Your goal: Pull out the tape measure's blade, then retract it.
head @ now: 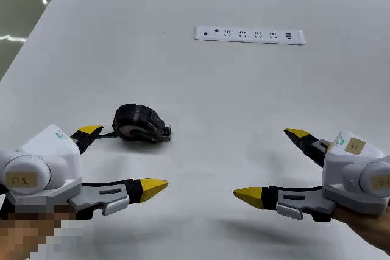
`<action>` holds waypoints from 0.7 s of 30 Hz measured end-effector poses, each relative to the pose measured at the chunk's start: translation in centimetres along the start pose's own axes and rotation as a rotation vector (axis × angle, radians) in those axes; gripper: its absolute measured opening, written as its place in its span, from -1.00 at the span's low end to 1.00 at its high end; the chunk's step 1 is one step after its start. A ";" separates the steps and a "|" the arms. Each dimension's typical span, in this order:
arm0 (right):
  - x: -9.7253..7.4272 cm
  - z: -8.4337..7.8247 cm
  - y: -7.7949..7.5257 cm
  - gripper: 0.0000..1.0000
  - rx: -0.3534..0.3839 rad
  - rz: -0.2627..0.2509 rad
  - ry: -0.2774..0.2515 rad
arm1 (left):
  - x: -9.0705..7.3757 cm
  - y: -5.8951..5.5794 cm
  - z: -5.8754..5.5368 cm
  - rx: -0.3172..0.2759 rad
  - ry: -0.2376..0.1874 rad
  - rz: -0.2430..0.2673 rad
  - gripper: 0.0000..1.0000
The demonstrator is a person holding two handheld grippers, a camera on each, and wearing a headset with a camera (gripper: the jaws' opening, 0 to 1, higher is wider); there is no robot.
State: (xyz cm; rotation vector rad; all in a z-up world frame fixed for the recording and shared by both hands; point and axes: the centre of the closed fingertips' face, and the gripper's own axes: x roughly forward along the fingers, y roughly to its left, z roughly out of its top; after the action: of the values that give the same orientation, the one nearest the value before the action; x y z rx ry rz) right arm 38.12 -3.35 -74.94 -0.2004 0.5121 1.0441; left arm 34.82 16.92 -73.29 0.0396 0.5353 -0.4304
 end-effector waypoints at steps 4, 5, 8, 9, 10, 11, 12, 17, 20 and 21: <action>-0.1 0.0 0.2 0.98 -0.003 -0.008 0.000 | -0.3 -0.3 -0.3 -0.007 0.000 -0.001 0.98; -0.2 0.0 0.3 0.98 -0.006 -0.009 0.001 | -0.3 -0.3 -0.4 -0.007 0.002 0.000 0.98; -0.2 -0.1 0.4 0.98 -0.010 -0.010 0.005 | -0.4 -0.1 -0.5 -0.004 0.004 0.002 0.98; -0.3 -0.1 0.4 0.98 -0.007 -0.013 0.002 | -0.5 -0.1 -0.5 -0.004 0.003 0.003 0.98; -0.3 0.0 0.4 0.98 -0.004 -0.015 -0.001 | -0.5 0.0 -0.5 -0.004 0.004 0.005 0.98; -0.3 0.0 0.4 0.98 -0.003 -0.017 -0.003 | -0.5 0.1 -0.5 -0.004 0.004 0.009 0.98; -0.3 0.0 0.4 0.98 -0.006 -0.021 -0.002 | -0.5 0.3 -0.5 -0.011 0.007 0.011 0.98; -0.4 -0.1 0.5 0.98 -0.015 -0.033 0.005 | -0.4 0.6 -0.7 -0.015 0.016 0.018 0.98; -0.4 -0.2 0.7 0.98 -0.011 -0.034 0.012 | -0.3 0.6 -0.7 -0.014 0.016 0.018 0.98; -0.4 -0.1 0.7 0.98 -0.008 -0.035 0.010 | -0.3 0.6 -0.7 -0.016 0.015 0.017 0.98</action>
State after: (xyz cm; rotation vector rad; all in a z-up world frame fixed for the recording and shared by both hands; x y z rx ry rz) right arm 37.33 -3.37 -74.79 -0.2210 0.5123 1.0116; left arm 34.49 17.63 -73.74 0.0324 0.5528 -0.4092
